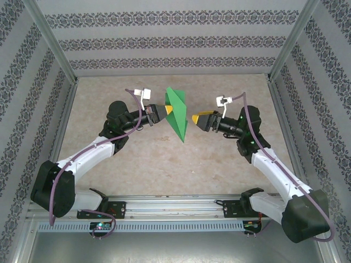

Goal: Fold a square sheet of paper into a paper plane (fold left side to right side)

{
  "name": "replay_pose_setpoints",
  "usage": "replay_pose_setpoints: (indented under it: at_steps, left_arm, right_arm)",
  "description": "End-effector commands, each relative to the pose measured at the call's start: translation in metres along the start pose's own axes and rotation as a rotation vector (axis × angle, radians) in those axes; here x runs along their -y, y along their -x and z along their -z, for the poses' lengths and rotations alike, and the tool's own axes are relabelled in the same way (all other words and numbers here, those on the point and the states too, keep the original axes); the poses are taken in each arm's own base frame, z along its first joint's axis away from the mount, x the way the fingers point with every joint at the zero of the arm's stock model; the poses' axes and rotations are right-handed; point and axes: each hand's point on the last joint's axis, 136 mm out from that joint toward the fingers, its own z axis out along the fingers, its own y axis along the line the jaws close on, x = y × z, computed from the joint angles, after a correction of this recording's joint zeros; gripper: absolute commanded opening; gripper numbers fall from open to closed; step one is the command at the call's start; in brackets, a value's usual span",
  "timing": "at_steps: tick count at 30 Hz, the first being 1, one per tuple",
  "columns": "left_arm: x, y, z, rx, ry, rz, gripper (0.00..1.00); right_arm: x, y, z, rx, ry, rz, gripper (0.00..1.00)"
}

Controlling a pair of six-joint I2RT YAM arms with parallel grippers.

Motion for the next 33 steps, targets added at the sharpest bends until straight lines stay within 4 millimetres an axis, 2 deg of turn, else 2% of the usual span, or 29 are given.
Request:
replay_pose_setpoints:
  at_steps: [1, 7, 12, 21, 32, 33]
  left_arm:
    - [0.017, 0.007, -0.001, 0.029, -0.046, -0.048, 0.0]
    - [0.017, 0.007, -0.001, 0.026, -0.046, -0.047, 0.0]
    - [0.017, 0.006, -0.002, 0.025, -0.049, -0.044, 0.0]
    - [0.015, 0.005, -0.003, 0.02, -0.048, -0.034, 0.0]
    - [0.009, 0.001, -0.004, 0.01, -0.03, -0.025, 0.0]
    - [0.008, 0.001, -0.004, 0.01, -0.025, -0.025, 0.03]
  right_arm:
    - [-0.003, -0.022, -0.005, -0.067, 0.048, -0.079, 0.95]
    - [-0.015, -0.038, -0.023, -0.14, 0.112, -0.1, 0.97]
    - [-0.026, -0.032, -0.039, -0.16, 0.153, -0.08, 0.9]
    - [-0.031, -0.012, -0.046, -0.123, 0.157, -0.019, 0.64]
    - [-0.027, -0.006, -0.047, -0.105, 0.128, 0.001, 0.33]
    - [-0.027, -0.007, -0.047, -0.105, 0.126, 0.002, 0.27]
